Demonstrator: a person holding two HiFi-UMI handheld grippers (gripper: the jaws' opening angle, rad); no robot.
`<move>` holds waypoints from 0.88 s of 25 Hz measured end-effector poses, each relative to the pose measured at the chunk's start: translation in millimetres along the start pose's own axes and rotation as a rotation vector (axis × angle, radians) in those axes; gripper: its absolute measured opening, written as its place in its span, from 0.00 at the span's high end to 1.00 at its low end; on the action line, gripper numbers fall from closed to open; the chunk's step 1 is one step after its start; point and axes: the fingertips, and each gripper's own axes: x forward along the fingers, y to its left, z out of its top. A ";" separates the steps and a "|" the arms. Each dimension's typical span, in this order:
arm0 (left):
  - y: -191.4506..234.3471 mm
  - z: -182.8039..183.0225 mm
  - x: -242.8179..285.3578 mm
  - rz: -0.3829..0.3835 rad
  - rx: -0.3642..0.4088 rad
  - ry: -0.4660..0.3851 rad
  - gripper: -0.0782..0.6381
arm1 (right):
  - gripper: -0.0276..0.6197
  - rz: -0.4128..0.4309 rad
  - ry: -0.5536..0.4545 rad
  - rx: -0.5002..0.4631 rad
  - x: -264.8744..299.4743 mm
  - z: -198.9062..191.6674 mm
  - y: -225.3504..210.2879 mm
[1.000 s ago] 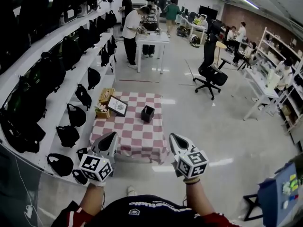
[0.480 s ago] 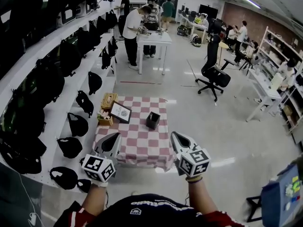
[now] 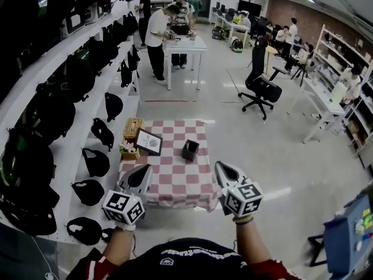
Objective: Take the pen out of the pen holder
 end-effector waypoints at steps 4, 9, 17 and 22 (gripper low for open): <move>6.3 -0.9 3.5 -0.003 -0.011 -0.013 0.88 | 0.96 -0.008 0.011 0.003 3.8 -2.2 -1.3; 11.9 -7.1 8.4 0.001 -0.030 -0.011 0.88 | 0.96 -0.007 0.028 -0.001 7.6 -6.0 -2.3; 24.7 -15.3 24.3 0.034 -0.037 -0.010 0.88 | 0.96 0.034 0.040 -0.011 33.6 -6.9 -12.0; 32.5 -8.3 45.8 0.062 -0.024 -0.022 0.88 | 0.96 0.072 0.005 -0.031 61.5 12.8 -29.7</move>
